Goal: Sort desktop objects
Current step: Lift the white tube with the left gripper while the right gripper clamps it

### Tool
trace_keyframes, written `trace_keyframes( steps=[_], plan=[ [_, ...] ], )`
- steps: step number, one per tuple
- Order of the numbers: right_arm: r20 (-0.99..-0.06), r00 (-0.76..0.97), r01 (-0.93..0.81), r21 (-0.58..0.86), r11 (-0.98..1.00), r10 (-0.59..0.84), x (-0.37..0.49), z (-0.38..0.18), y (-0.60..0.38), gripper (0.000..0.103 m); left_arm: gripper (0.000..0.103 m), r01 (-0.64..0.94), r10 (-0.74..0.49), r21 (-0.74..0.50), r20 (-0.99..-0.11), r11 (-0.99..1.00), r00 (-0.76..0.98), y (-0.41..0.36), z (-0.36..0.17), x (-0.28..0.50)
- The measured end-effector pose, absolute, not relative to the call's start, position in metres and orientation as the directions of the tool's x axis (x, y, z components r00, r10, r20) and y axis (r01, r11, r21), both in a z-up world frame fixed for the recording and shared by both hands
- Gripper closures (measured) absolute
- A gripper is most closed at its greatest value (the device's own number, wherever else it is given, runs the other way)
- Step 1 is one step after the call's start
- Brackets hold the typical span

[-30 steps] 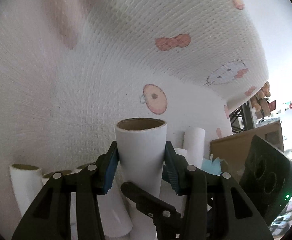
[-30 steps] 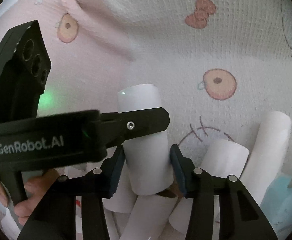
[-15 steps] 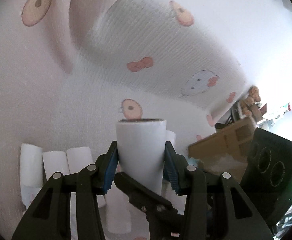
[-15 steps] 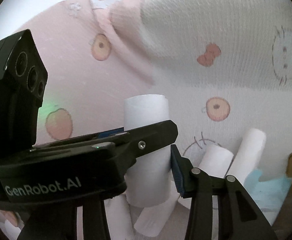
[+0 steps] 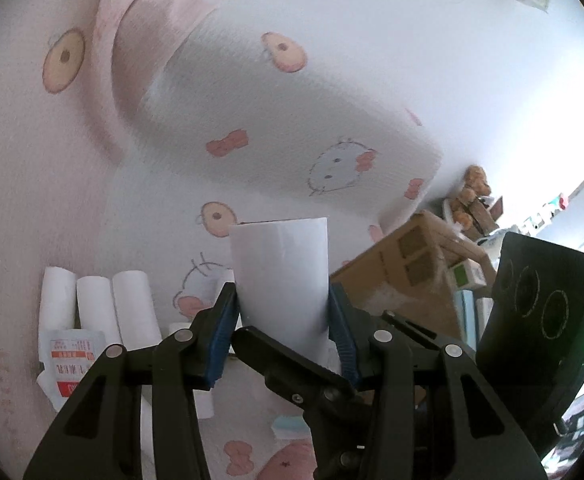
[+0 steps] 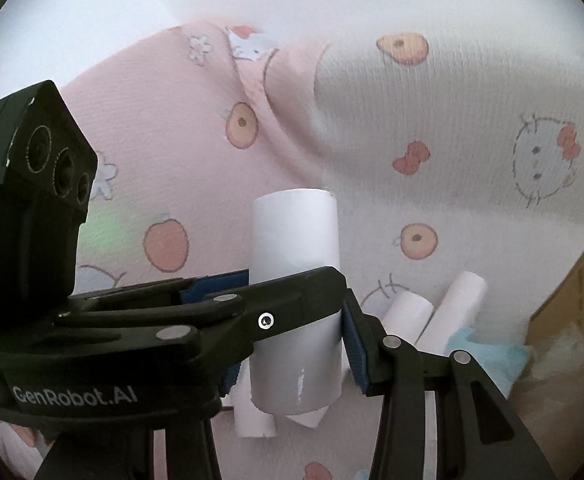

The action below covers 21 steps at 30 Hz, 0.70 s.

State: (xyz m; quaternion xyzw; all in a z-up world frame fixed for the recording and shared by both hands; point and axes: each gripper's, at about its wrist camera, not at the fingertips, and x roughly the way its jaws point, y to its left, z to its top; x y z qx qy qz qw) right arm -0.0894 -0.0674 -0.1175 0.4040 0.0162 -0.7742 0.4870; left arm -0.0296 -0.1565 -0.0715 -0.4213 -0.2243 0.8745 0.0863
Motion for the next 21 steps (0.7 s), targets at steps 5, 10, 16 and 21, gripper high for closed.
trace_keyframes(
  steps=[5,10,16,21],
  plan=[
    [-0.634,-0.235,0.771,0.339,-0.538,-0.737,-0.084,-0.095,-0.050,0.062,0.054,-0.005,0.356,-0.466,-0.668,-0.885,-0.654,-0.136,-0.049,-0.024],
    [-0.612,-0.289,0.765,0.315,-0.562,-0.736,-0.086,-0.077,-0.029,0.062,0.054,-0.032,0.362,-0.461,-0.650,-0.887,-0.668,-0.114,-0.033,-0.027],
    [-0.606,-0.328,0.741,0.311,-0.595,-0.725,-0.088,-0.064,0.001,0.062,0.054,-0.070,0.375,-0.443,-0.651,-0.894,-0.660,-0.081,-0.024,-0.032],
    [-0.602,-0.362,0.710,0.316,-0.629,-0.711,-0.095,-0.059,0.027,0.062,0.054,-0.113,0.395,-0.429,-0.657,-0.896,-0.642,-0.054,-0.018,-0.043]
  ],
)
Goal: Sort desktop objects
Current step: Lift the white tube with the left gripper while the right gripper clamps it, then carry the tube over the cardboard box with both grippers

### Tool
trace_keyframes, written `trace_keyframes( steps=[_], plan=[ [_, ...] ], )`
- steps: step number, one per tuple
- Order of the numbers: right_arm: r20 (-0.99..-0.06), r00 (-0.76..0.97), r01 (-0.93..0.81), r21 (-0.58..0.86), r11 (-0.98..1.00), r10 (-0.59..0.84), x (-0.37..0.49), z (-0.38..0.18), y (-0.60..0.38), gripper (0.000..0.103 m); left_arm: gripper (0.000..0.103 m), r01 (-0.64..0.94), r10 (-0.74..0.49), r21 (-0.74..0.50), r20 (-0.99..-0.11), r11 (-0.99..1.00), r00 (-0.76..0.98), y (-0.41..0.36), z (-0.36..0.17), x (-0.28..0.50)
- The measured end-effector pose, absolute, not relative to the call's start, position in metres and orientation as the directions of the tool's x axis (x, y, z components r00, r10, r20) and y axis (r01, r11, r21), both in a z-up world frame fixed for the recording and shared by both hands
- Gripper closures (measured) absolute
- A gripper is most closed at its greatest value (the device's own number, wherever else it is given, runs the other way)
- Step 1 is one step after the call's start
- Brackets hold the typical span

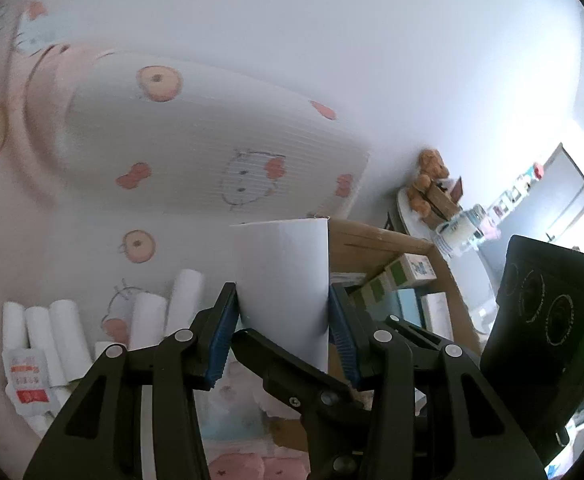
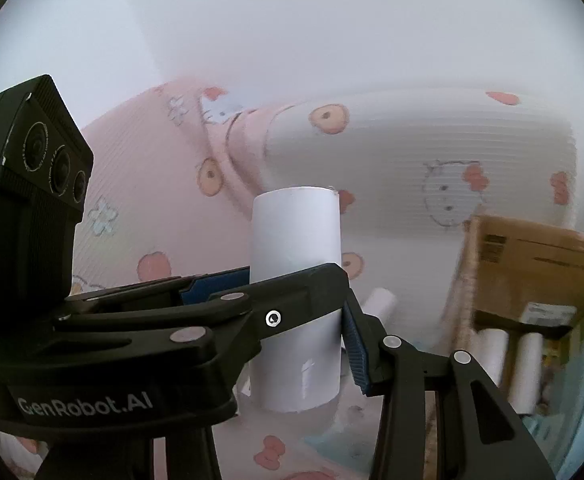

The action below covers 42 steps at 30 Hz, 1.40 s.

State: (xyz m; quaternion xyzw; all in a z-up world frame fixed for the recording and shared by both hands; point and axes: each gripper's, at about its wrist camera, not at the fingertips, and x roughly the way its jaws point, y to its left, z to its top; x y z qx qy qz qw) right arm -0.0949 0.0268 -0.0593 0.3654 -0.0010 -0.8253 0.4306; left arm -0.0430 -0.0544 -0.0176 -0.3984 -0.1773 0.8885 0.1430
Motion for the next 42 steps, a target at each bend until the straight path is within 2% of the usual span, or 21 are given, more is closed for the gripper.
trace_keyframes(
  steps=[8,13,16,25,36,42],
  plan=[
    [-0.591,-0.434,0.648,0.319,-0.691,-0.680,-0.112,-0.050,0.066,0.062,0.054,-0.181,0.411,-0.389,-0.668,-0.903,-0.620,-0.007,-0.009,-0.066],
    [-0.609,-0.440,0.603,0.344,-0.720,-0.660,-0.125,-0.054,0.087,0.062,0.054,-0.188,0.425,-0.393,-0.700,-0.900,-0.575,0.015,-0.015,-0.081],
    [-0.614,-0.431,0.593,0.360,-0.720,-0.662,-0.132,-0.056,0.096,0.062,0.054,-0.211,0.411,-0.355,-0.720,-0.910,-0.559,0.033,-0.014,-0.085],
    [-0.702,-0.336,0.575,0.375,-0.727,-0.628,-0.166,-0.056,0.134,0.062,0.055,-0.308,0.410,-0.290,-0.778,-0.906,-0.475,0.086,-0.012,-0.102],
    [-0.736,-0.234,0.450,0.497,-0.742,-0.635,-0.189,-0.083,0.191,0.062,0.055,-0.284,0.485,-0.416,-0.840,-0.864,-0.244,0.125,-0.056,-0.129],
    [-0.780,-0.212,0.431,0.467,-0.773,-0.589,-0.188,-0.096,0.207,0.062,0.055,-0.208,0.522,-0.491,-0.841,-0.846,-0.143,0.133,-0.086,-0.137]
  ],
)
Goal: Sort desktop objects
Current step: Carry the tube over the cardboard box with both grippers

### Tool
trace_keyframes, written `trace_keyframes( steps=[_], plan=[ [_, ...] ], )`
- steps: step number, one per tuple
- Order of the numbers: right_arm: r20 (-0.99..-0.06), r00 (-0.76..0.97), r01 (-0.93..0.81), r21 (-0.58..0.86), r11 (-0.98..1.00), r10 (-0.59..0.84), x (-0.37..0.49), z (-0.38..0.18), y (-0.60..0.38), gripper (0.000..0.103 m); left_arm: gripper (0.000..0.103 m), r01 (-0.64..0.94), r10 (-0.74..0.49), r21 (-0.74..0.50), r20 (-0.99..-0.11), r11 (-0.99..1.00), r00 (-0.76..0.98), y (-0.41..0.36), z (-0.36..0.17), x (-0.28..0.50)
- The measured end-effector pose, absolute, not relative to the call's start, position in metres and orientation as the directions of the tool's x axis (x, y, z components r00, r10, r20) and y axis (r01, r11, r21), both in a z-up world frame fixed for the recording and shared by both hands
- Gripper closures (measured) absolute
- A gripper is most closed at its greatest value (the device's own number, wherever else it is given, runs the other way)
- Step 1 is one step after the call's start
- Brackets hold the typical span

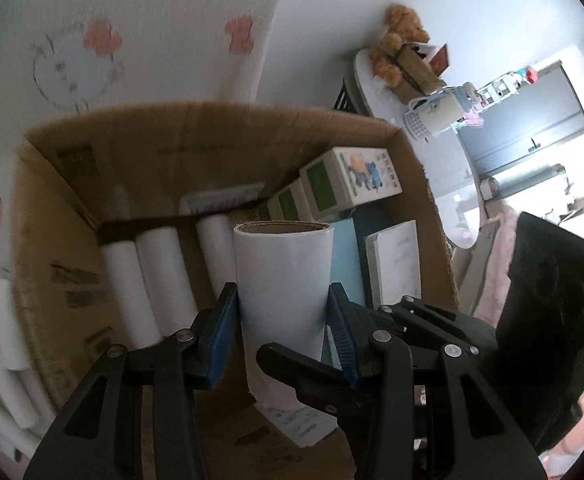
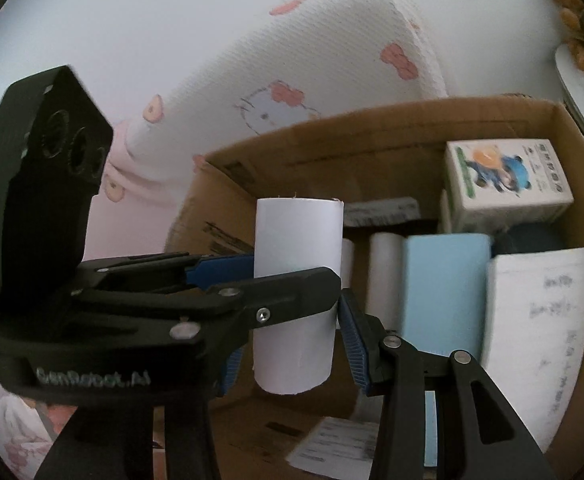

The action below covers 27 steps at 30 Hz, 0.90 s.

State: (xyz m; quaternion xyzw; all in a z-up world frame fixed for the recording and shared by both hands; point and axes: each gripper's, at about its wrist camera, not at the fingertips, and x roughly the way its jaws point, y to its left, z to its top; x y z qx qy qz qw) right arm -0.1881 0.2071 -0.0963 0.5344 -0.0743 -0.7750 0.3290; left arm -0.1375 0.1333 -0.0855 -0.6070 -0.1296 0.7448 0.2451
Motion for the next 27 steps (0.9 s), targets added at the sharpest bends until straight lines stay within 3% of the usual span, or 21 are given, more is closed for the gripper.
trace_keyframes(
  steps=[17,23,27],
  plan=[
    [-0.828,-0.214,0.464,0.381,-0.800,-0.518,-0.196,-0.104,0.210,0.062,0.055,-0.072,0.600,-0.597,-0.784,-0.799,-0.162,0.130,-0.093,-0.155],
    [-0.868,-0.235,0.477,0.290,-0.830,-0.438,-0.201,-0.109,0.200,0.062,0.055,-0.115,0.569,-0.558,-0.811,-0.822,-0.137,0.140,-0.094,-0.148],
    [-0.864,-0.235,0.462,0.303,-0.834,-0.444,-0.202,-0.109,0.203,0.062,0.055,-0.113,0.547,-0.536,-0.827,-0.837,-0.127,0.143,-0.098,-0.151]
  ],
)
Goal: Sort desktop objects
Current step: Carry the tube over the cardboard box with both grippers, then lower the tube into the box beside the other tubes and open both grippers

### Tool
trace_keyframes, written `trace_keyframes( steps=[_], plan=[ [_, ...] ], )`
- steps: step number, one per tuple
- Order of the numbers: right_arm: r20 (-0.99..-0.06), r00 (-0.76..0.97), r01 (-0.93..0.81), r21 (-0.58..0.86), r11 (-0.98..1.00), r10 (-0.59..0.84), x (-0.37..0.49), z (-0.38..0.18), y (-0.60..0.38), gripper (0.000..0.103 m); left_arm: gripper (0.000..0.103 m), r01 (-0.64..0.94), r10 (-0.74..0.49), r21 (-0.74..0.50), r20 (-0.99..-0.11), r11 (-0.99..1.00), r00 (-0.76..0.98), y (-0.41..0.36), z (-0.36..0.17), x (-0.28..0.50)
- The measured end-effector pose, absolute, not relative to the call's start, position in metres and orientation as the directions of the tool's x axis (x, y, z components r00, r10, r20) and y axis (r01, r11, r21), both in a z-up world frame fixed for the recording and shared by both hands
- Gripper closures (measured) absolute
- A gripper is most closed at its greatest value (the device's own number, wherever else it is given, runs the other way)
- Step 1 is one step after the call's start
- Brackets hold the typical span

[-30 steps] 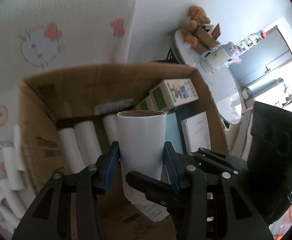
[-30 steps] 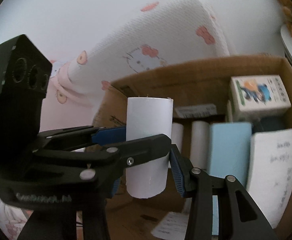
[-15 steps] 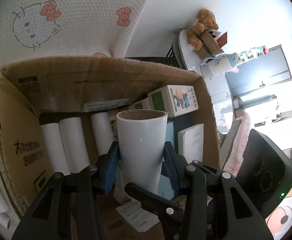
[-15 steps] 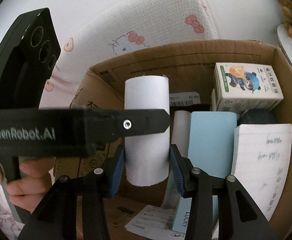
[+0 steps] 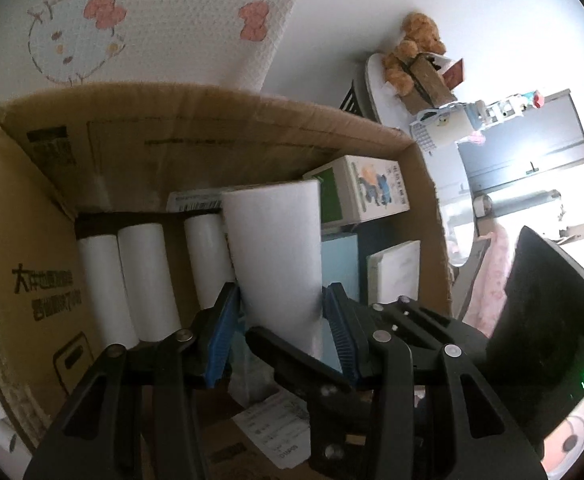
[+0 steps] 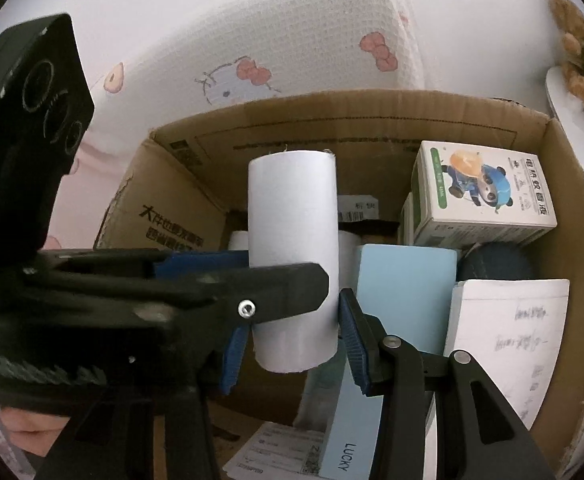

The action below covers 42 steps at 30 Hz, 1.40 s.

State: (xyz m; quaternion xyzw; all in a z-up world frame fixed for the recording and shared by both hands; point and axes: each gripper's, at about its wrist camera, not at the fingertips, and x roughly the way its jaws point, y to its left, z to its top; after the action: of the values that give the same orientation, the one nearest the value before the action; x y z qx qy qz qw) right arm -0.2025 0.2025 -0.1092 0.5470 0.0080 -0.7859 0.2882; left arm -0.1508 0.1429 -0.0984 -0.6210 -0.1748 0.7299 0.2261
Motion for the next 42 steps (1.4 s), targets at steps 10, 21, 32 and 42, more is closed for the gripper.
trace_keyframes(
  steps=[10,21,32,42],
  plan=[
    [-0.884,-0.237,0.488,0.250,-0.837,-0.402,-0.201,-0.111,0.204,0.062,0.055,0.068,0.616,-0.623,-0.782,-0.780,-0.093,0.130,-0.128,-0.161],
    [-0.896,-0.223,0.479,0.243,-0.843,-0.385,-0.209,-0.115,0.201,0.061,0.055,0.088,0.628,-0.633,-0.774,-0.769,-0.080,0.135,-0.139,-0.171],
    [-0.866,-0.180,0.425,0.360,-0.831,-0.467,-0.216,-0.113,0.215,0.060,0.055,0.049,0.623,-0.627,-0.779,-0.778,-0.070,0.142,-0.137,-0.175],
    [-0.874,-0.206,0.496,0.295,-0.817,-0.441,-0.209,-0.100,0.219,0.074,0.055,0.043,0.570,-0.573,-0.819,-0.818,-0.072,0.139,-0.140,-0.178]
  ],
)
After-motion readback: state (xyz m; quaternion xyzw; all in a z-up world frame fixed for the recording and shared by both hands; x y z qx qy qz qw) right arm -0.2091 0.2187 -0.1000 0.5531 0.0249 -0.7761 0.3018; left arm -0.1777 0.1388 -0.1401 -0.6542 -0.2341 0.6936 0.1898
